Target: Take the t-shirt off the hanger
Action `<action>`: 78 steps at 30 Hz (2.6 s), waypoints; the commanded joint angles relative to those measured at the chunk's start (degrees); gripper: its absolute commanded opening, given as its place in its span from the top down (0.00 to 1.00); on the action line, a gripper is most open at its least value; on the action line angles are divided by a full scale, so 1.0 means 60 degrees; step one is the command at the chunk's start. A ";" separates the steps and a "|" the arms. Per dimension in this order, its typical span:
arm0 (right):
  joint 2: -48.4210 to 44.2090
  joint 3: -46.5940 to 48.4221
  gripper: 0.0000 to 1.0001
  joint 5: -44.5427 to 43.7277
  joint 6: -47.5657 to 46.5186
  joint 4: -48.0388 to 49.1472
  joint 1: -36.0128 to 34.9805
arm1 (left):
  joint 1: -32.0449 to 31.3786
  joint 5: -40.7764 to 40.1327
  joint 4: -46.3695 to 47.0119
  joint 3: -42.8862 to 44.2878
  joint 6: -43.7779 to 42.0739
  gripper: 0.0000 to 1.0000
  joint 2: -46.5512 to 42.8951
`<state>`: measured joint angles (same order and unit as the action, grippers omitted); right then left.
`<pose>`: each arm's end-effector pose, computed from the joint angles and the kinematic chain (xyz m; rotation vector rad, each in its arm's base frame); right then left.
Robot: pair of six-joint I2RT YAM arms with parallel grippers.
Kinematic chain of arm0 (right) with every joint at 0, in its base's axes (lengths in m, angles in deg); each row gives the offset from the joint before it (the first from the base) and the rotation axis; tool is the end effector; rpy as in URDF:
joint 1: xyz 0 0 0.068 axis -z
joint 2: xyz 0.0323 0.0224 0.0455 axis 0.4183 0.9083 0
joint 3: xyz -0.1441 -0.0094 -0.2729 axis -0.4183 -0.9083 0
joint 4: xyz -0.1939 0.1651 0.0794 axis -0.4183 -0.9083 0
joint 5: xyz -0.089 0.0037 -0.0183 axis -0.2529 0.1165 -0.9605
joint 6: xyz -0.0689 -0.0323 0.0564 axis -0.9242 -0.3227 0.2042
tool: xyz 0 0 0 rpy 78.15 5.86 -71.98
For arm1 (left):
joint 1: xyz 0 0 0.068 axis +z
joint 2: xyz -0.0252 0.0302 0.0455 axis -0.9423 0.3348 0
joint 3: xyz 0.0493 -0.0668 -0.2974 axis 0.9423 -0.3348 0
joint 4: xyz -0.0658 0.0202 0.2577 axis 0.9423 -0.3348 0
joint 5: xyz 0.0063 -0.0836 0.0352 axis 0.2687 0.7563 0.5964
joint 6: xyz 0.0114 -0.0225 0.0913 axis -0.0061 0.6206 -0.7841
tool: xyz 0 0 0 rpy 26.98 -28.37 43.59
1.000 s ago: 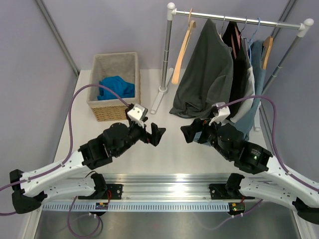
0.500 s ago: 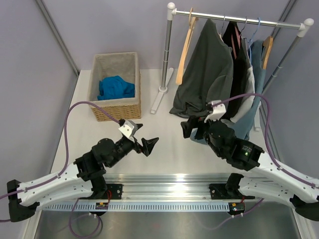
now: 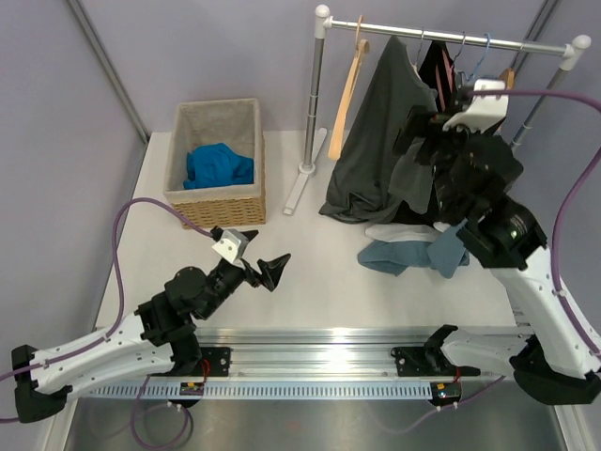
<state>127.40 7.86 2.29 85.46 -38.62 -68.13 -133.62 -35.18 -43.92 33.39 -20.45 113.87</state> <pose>0.1898 0.1030 0.5680 0.0206 1.4962 0.0992 0.1077 -0.1397 0.3278 0.4832 1.4915 -0.6182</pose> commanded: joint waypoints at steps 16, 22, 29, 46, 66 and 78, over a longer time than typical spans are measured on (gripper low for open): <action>0.5413 0.6652 0.10 0.4587 -0.0412 -0.5185 0.4391 | -0.0047 -0.0864 0.0563 0.0009 -0.0167 0.01 -0.0068; 0.5883 0.6478 0.14 0.3871 -0.0572 -0.5114 0.4494 | -0.0047 -0.0835 0.0520 0.0010 -0.0138 0.01 -0.0200; 0.6015 0.6417 0.41 0.3635 -0.0675 -0.5127 0.4494 | -0.0047 -0.1143 0.0505 0.0010 -0.0226 0.01 -0.0156; 0.6425 0.7457 0.90 0.3650 -0.0382 -0.5684 0.4494 | -0.0046 -0.1216 0.0461 0.0068 -0.0270 0.01 0.0064; 0.5636 0.7371 1.00 0.3635 -0.0411 -0.3692 0.4494 | -0.0046 -0.1304 0.0388 0.0171 -0.0328 0.01 0.0298; 0.4668 0.6039 1.00 0.4513 0.0070 -0.3721 0.4479 | -0.0032 -0.1275 0.0417 0.0185 -0.0314 0.01 0.0386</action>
<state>159.05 46.06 26.39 84.08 -65.26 -41.53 -133.62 -41.41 -43.81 32.25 -22.07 115.86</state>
